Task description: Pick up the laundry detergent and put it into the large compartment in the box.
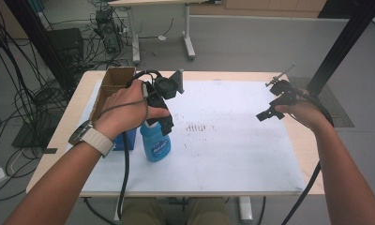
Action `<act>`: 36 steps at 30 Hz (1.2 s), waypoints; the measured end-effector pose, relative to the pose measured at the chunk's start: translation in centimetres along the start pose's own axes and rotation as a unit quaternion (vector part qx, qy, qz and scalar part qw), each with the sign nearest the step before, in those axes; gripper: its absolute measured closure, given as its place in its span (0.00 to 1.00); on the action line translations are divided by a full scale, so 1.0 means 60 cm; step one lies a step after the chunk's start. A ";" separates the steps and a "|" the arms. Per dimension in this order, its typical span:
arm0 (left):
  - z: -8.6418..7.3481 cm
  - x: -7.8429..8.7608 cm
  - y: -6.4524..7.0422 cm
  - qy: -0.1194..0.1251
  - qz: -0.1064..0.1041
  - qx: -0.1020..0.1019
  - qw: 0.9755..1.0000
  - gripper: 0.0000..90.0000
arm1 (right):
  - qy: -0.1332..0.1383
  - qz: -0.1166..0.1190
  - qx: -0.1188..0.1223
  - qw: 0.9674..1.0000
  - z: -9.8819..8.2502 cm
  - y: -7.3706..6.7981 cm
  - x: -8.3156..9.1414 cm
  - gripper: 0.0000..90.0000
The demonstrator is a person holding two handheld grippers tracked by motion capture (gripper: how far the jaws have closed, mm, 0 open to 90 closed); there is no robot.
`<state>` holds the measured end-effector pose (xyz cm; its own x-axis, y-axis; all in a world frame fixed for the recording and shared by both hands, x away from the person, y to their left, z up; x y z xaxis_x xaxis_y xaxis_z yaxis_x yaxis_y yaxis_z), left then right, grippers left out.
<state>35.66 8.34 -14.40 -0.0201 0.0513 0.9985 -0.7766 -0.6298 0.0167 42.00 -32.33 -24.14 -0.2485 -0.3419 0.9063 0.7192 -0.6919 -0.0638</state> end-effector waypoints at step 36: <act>0.003 -0.035 -0.028 -0.010 0.007 0.004 1.000 0.11 | -0.004 0.004 0.004 1.000 0.005 -0.003 -0.007 0.11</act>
<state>37.14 9.16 -16.52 -0.0184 0.0257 0.9995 -0.7716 -0.6361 0.0022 42.17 -31.87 -24.36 -0.2379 -0.3415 0.9093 0.7260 -0.6844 -0.0671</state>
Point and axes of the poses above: each handheld gripper's, and its own axes: x roughly backward along the jaws, z roughly out of its top, y roughly to its right, the point moved 7 cm from there along -x, roughly forward along the jaws, and after that the axes turned 1 degree about x, right-handed, at the moved point
